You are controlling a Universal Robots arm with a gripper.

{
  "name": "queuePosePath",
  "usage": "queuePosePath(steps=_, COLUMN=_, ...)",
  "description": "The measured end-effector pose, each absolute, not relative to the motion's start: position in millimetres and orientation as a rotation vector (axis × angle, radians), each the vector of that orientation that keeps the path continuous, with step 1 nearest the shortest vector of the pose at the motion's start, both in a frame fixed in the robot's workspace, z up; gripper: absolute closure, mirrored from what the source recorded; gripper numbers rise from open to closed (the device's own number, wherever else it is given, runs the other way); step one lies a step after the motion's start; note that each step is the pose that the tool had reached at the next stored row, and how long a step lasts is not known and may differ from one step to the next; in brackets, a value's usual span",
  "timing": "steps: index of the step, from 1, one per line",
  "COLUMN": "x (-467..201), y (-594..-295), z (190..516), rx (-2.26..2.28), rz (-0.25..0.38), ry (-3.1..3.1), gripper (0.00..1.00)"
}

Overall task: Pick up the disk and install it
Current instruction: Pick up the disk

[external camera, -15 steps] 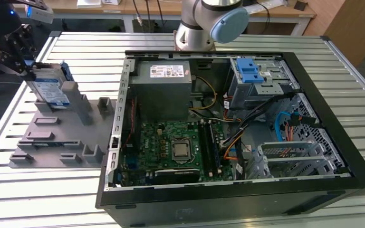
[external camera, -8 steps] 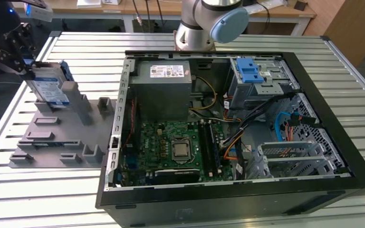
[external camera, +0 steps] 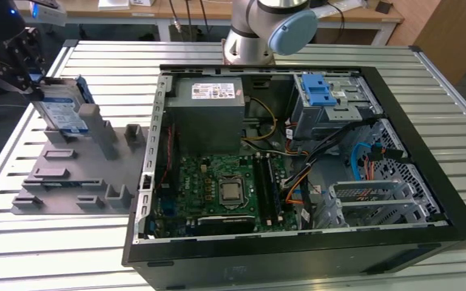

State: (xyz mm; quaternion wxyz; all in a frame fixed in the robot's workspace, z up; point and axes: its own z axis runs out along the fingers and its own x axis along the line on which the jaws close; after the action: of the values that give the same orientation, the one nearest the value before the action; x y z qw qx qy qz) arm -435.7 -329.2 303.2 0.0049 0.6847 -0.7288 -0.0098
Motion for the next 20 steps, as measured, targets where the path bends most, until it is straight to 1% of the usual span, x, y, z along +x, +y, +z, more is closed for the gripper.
queuePosePath(steps=20, x=-435.7, y=-329.2, z=309.6, rx=2.144, rz=-0.031, ry=-2.282, gripper=0.64)
